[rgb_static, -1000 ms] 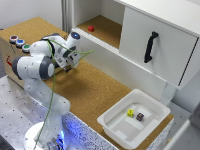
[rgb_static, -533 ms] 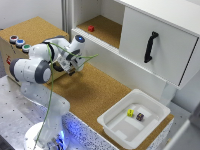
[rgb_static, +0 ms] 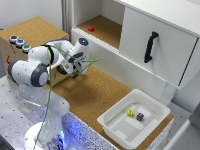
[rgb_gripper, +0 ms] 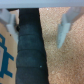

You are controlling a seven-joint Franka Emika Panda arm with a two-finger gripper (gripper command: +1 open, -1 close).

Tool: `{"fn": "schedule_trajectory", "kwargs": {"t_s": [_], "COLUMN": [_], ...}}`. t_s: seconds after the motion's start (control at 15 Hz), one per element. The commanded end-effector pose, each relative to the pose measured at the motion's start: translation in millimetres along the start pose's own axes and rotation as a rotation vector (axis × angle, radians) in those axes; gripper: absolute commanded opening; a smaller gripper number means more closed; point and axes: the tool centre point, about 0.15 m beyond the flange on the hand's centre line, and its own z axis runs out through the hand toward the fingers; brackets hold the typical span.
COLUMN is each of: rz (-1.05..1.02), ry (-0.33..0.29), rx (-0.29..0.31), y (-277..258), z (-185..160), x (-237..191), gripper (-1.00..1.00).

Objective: Grasp the drawer handle and open it

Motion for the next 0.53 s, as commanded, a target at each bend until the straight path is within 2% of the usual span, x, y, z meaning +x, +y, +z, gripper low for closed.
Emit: {"fn": "schedule_trajectory", "kwargs": {"t_s": [0.0, 0.2, 0.47], "rz": [-0.052, -0.064, -0.076], "ry": [0.035, 0.077, 0.226], "rx": [-0.079, -0.134, -0.259], "y": [-14, -20, -34], "z": [-11, -30, -91], "x": [6, 9, 15], "gripper": [1.0, 1.0, 1.0]}}
